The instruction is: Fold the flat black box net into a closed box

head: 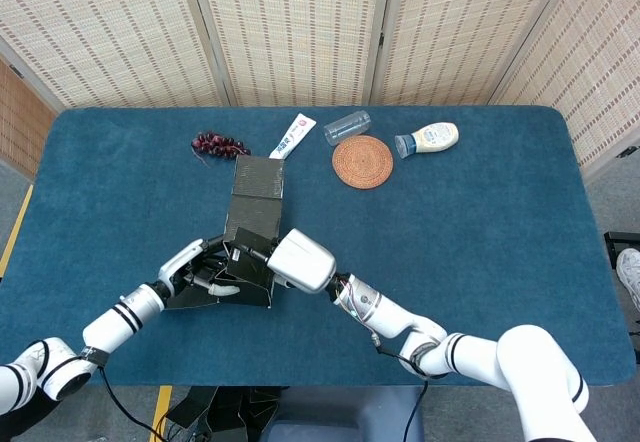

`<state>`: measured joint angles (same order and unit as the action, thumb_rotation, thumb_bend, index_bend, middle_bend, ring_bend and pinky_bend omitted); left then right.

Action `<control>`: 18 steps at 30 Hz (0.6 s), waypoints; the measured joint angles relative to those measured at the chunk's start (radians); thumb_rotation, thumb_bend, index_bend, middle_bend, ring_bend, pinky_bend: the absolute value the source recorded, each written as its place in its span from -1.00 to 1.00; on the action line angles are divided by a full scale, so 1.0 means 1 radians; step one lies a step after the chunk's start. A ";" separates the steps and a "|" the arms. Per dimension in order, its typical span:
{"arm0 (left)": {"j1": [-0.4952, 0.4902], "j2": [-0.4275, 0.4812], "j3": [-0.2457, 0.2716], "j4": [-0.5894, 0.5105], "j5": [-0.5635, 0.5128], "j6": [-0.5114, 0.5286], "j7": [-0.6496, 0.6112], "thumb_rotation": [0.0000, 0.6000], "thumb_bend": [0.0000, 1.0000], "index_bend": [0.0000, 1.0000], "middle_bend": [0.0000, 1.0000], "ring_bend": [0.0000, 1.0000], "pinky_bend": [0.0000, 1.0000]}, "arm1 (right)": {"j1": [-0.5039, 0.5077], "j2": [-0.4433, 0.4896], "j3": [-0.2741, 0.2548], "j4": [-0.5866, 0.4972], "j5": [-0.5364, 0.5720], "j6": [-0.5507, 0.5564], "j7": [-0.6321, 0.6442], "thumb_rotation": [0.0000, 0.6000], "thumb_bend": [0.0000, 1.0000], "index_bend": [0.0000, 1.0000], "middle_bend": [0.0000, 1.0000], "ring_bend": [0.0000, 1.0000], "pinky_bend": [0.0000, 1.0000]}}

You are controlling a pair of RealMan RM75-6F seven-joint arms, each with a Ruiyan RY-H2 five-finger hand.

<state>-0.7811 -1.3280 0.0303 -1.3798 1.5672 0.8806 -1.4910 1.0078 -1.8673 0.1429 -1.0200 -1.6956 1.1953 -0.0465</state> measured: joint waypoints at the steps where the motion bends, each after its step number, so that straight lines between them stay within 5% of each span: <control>1: 0.002 -0.005 0.001 0.004 0.001 0.002 0.012 1.00 -0.81 -0.51 -0.47 0.23 0.77 | 0.000 -0.004 -0.004 0.007 -0.002 0.002 0.004 1.00 -0.68 -0.80 -0.54 0.48 1.00; 18: 0.027 -0.121 0.001 0.076 -0.002 0.037 0.342 1.00 -0.81 -0.51 -0.47 0.15 0.77 | -0.061 -0.028 -0.098 0.099 -0.042 0.043 0.031 1.00 -0.68 -0.80 -0.52 0.48 1.00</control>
<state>-0.7546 -1.4489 0.0309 -1.3036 1.5653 0.9176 -1.1486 0.9466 -1.8950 0.0449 -0.9213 -1.7377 1.2378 -0.0158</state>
